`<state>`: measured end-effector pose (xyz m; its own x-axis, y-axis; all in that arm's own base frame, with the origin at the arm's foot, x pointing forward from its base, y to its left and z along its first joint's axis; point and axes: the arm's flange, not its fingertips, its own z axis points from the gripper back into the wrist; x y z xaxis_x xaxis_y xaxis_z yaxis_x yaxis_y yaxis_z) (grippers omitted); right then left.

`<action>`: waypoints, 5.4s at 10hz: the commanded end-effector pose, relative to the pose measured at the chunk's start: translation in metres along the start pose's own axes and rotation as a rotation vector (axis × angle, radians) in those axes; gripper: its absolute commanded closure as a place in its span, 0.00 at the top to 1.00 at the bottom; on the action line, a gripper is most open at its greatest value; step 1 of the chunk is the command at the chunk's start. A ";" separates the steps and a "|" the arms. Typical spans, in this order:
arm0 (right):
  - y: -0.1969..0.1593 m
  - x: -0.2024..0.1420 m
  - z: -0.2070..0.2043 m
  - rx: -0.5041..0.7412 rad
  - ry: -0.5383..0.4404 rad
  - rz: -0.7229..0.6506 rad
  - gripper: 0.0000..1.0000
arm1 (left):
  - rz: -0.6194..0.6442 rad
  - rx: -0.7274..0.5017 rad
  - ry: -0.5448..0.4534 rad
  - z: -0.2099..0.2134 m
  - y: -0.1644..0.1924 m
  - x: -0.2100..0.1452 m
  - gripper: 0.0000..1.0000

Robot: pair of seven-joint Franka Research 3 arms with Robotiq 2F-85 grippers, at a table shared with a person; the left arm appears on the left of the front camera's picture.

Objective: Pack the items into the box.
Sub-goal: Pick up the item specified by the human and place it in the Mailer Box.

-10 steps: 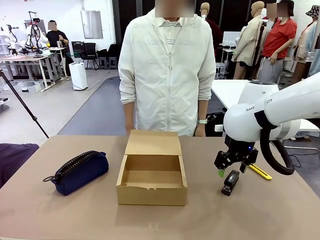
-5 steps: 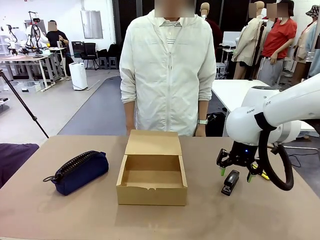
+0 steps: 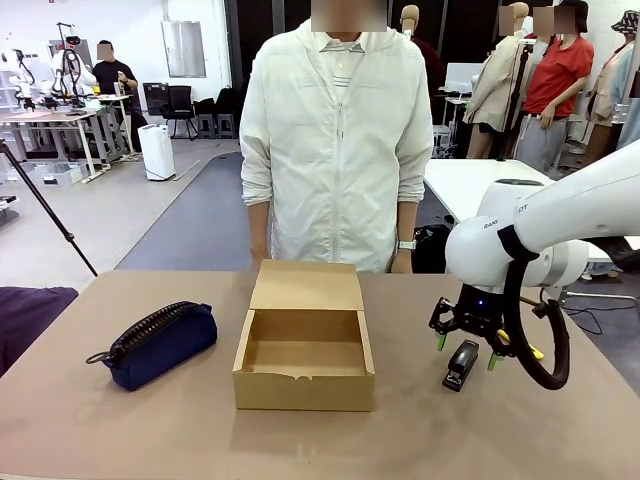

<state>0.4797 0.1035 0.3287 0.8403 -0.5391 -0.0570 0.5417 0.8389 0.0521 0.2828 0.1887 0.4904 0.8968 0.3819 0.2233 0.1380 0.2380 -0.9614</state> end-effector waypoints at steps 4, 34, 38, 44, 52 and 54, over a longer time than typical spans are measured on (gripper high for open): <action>0.015 0.018 -0.028 -0.045 0.027 -0.026 1.00 | -0.016 -0.026 -0.008 0.000 -0.001 0.001 1.00; 0.114 -0.079 0.143 0.218 -0.157 1.429 0.00 | -0.016 -0.026 -0.008 0.000 -0.001 0.001 1.00; 0.235 -0.125 0.118 0.281 -0.079 2.058 0.00 | -0.016 -0.026 -0.008 0.000 -0.001 0.001 1.00; 0.255 -0.148 0.043 0.112 0.111 2.247 0.00 | -0.016 -0.026 -0.008 0.000 -0.001 0.001 1.00; 0.255 -0.142 0.000 0.099 0.145 2.145 0.61 | -0.016 -0.026 -0.008 0.000 -0.001 0.001 1.00; 0.254 -0.141 0.001 0.094 0.131 2.136 1.00 | -0.016 -0.026 -0.008 0.000 -0.001 0.001 1.00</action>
<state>0.5016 0.3946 0.3445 -0.0110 0.9932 0.1158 -0.9833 -0.0317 0.1791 0.2828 0.1888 0.4907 0.8969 0.3815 0.2237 0.1385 0.2382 -0.9613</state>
